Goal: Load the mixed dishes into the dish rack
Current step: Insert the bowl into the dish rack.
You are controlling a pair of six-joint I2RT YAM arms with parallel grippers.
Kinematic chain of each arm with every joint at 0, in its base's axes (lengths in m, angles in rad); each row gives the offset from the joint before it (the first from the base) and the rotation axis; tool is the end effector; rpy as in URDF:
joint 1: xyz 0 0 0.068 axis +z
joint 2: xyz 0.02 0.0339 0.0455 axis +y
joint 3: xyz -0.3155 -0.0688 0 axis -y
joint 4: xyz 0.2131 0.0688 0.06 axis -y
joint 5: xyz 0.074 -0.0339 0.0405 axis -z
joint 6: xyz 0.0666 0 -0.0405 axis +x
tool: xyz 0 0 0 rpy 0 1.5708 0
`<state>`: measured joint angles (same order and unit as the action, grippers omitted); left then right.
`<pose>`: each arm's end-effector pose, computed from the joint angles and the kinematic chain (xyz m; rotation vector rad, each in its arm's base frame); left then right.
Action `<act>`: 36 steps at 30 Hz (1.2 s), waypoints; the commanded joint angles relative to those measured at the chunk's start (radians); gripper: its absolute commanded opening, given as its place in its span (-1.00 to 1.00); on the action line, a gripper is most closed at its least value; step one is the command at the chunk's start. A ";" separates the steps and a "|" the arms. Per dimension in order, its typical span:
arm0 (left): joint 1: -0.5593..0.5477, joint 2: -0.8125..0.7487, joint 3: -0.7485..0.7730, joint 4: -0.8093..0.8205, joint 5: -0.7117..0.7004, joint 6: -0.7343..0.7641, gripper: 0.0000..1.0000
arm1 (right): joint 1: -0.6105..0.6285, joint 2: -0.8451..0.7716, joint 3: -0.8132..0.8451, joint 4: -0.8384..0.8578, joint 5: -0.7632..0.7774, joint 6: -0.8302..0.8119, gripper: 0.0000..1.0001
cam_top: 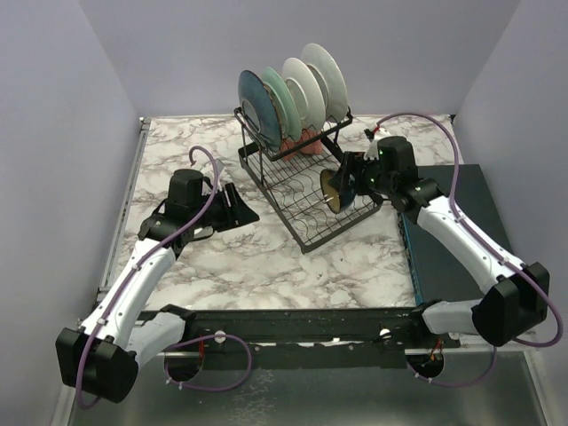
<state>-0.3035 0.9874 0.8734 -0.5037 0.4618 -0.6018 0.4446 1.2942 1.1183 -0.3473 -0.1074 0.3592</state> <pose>0.1569 -0.0802 0.3348 -0.0652 2.2976 -0.9976 0.2457 0.1250 0.3687 -0.1582 2.1414 0.5911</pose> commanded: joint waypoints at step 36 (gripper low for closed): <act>-0.002 0.009 -0.072 0.061 0.008 0.062 -0.09 | -0.116 0.200 0.016 0.193 0.031 -0.602 -0.99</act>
<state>-0.3031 1.0126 0.8062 -0.4362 0.4957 -0.5606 0.3298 1.5219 1.1473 -0.2852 -0.1013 -0.1780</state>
